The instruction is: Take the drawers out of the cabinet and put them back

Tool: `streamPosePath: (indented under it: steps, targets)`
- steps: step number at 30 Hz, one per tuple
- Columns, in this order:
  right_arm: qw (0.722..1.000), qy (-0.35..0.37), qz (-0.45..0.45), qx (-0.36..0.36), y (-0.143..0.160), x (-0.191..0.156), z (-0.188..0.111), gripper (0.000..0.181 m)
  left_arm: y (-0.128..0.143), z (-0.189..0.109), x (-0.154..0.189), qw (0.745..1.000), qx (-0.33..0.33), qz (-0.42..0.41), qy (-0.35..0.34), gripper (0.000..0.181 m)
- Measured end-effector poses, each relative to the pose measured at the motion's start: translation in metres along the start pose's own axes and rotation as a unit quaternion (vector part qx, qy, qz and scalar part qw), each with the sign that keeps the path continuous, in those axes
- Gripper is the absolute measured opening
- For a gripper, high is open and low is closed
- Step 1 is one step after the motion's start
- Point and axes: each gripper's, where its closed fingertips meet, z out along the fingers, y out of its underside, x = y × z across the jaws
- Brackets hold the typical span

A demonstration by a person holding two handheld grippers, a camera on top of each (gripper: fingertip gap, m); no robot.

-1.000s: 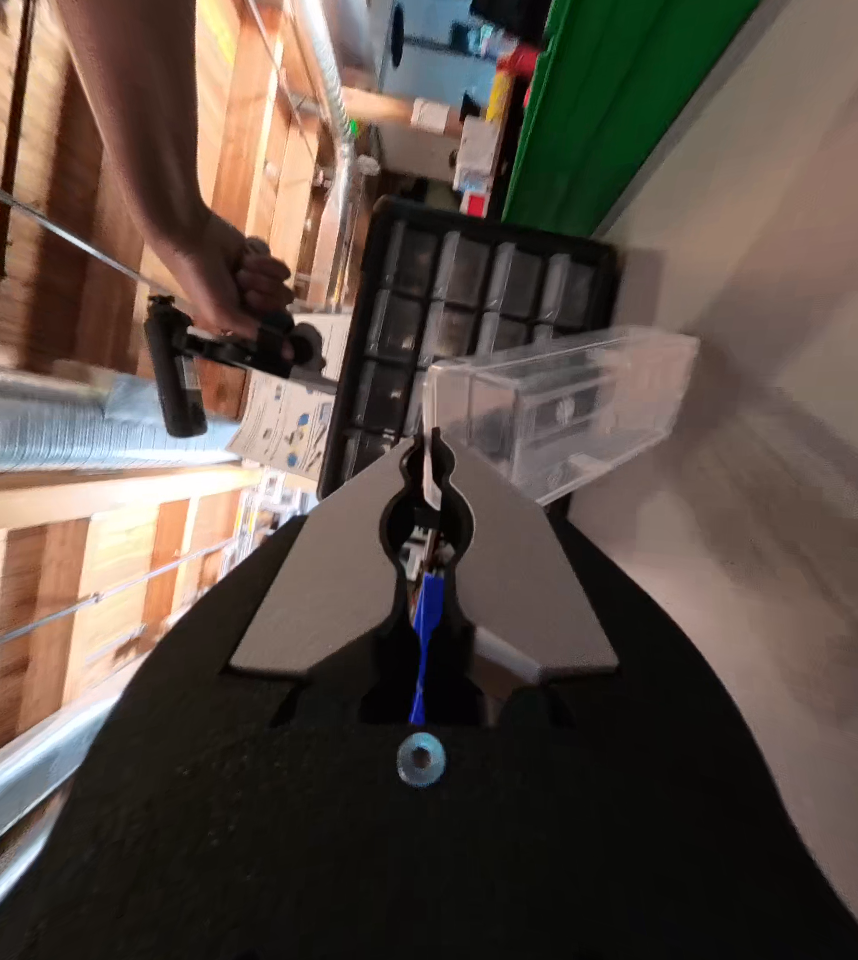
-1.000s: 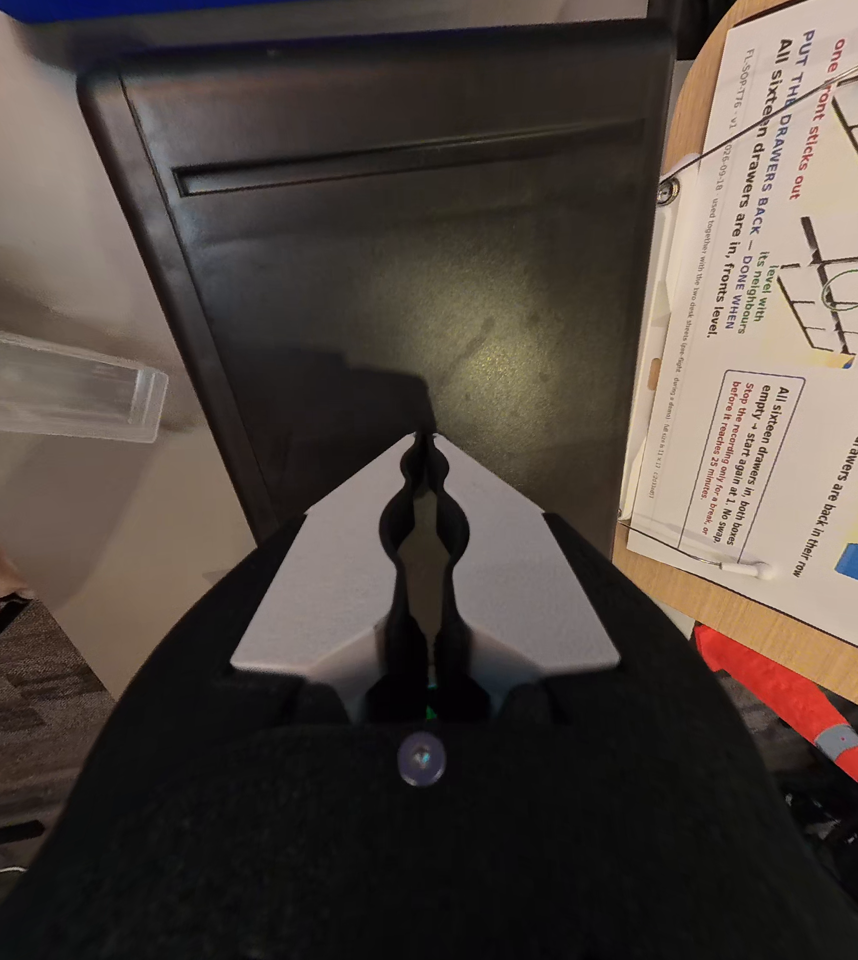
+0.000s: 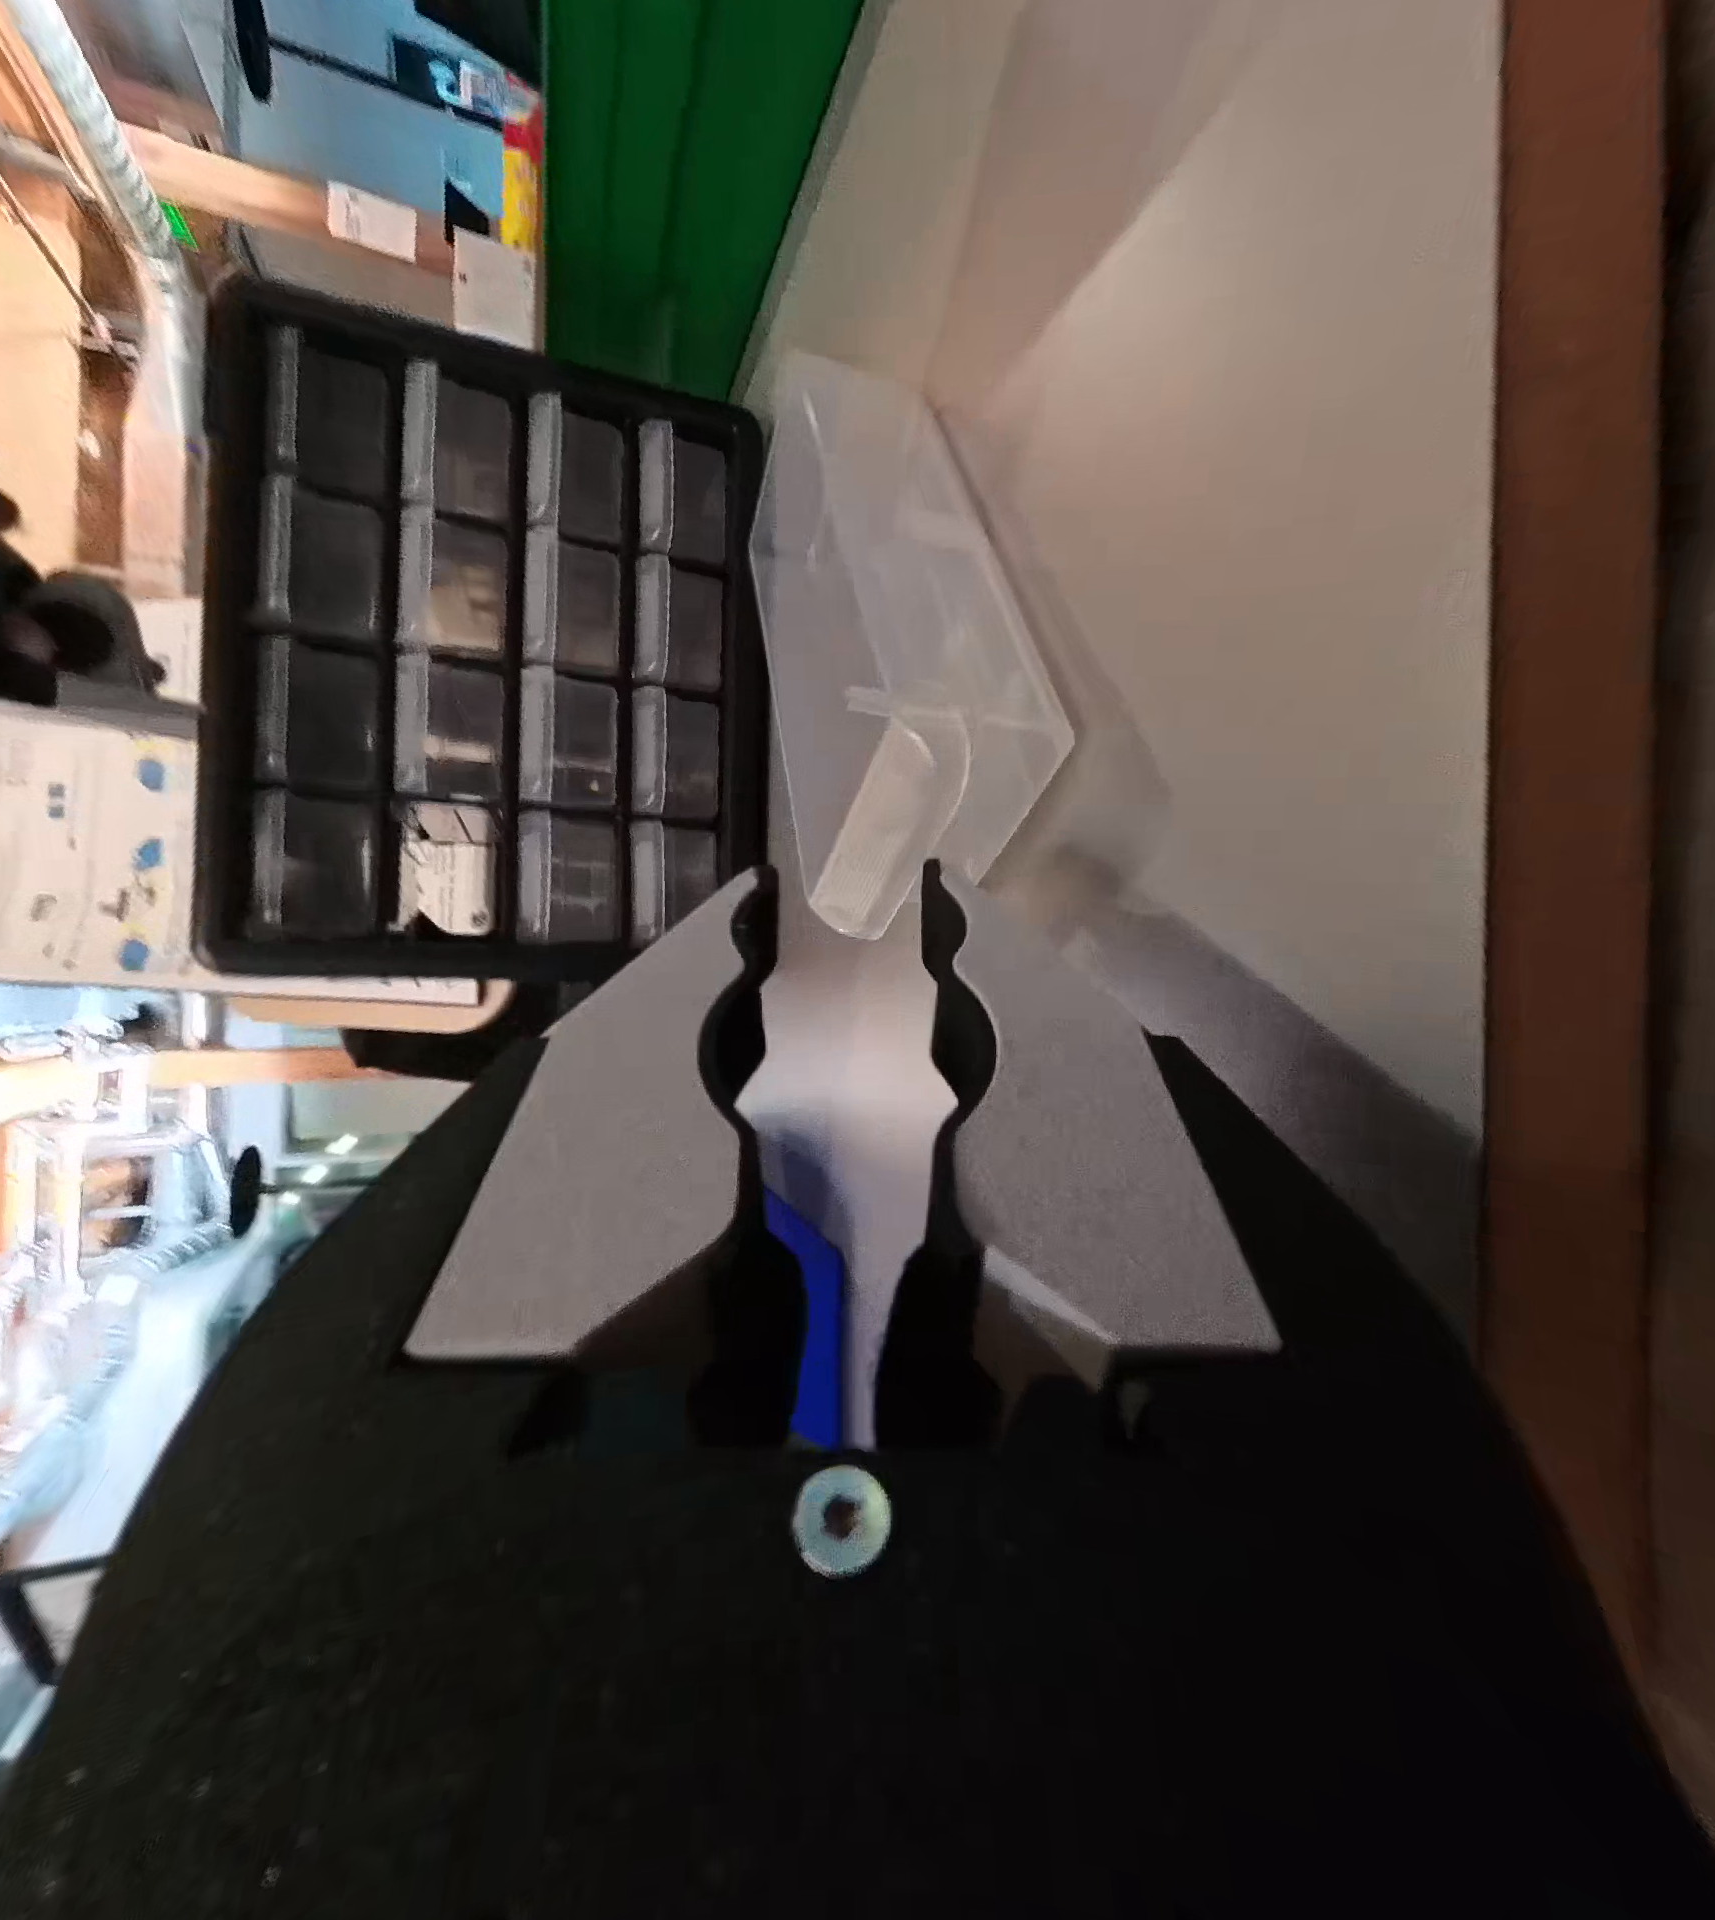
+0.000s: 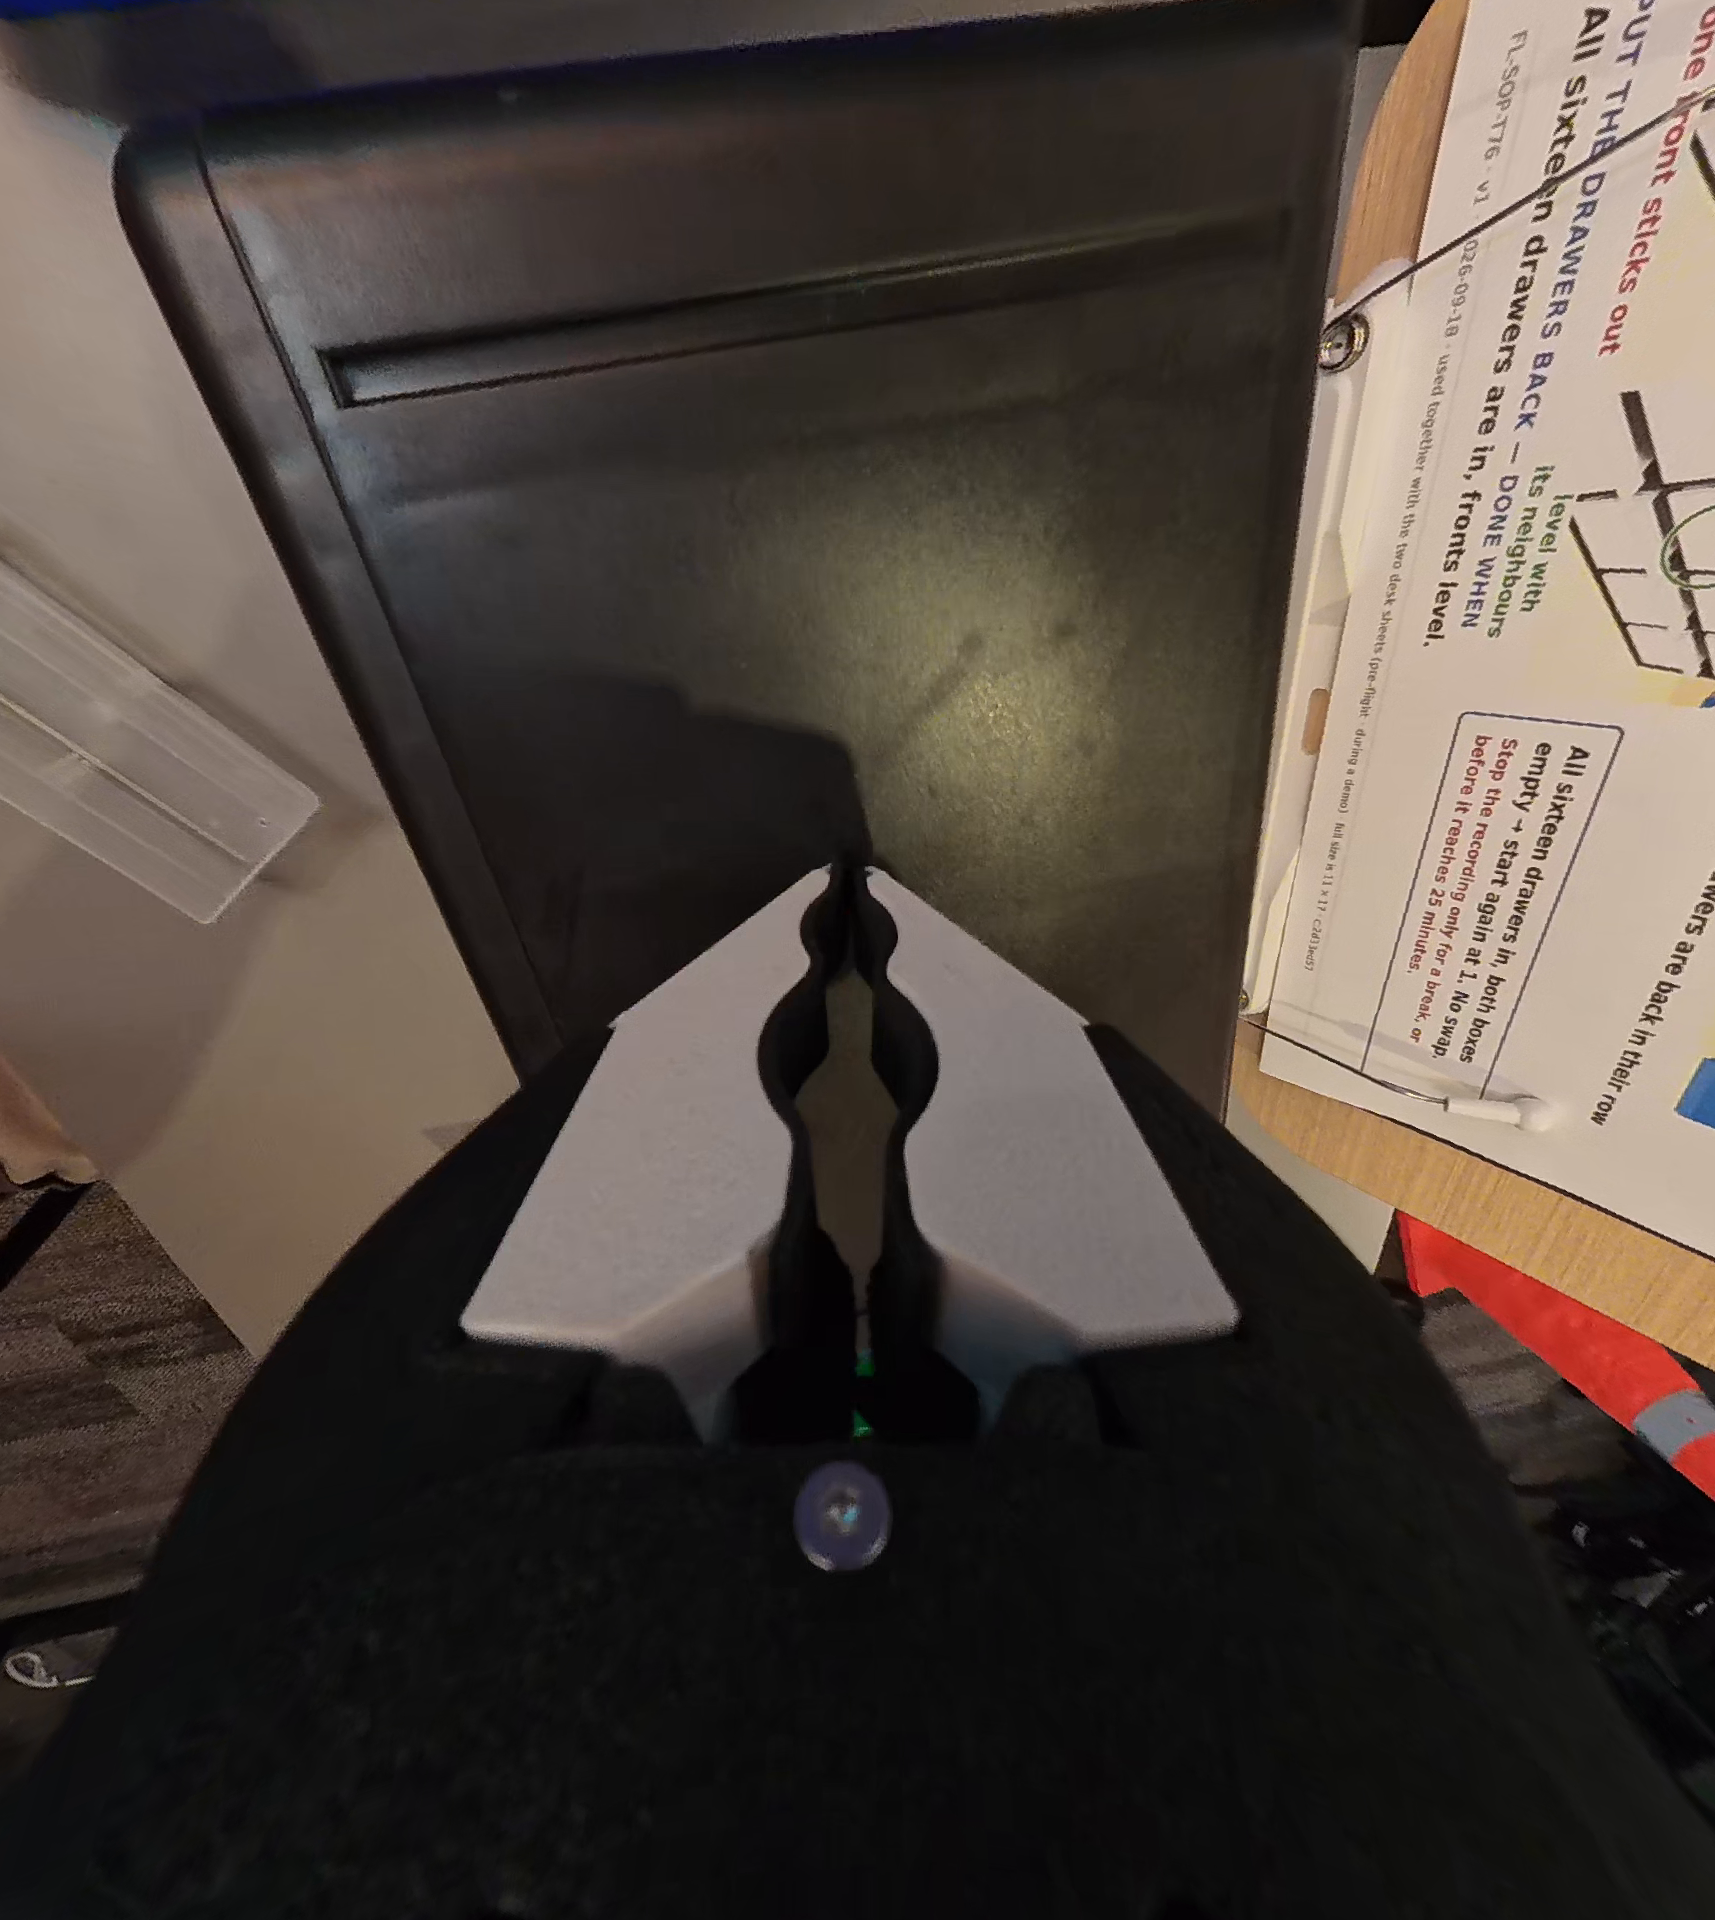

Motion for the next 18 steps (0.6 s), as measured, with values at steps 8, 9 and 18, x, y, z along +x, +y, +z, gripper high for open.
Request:
streamPosePath:
  steps: [8,9,18]
  targets:
    - [1.0,0.001,0.003,0.001,0.0,0.0,0.0,0.0,0.01,-0.016,-0.004,0.968,-0.02,-0.238,0.077,0.04]
    - [1.0,0.001,0.003,0.002,0.0,0.0,0.0,0.0,0.008,-0.016,-0.002,0.951,-0.018,-0.291,0.1,0.044]
    - [1.0,0.003,0.006,0.006,0.0,0.0,0.0,0.0,-0.009,0.018,0.011,0.83,-0.043,-0.517,0.205,0.09]
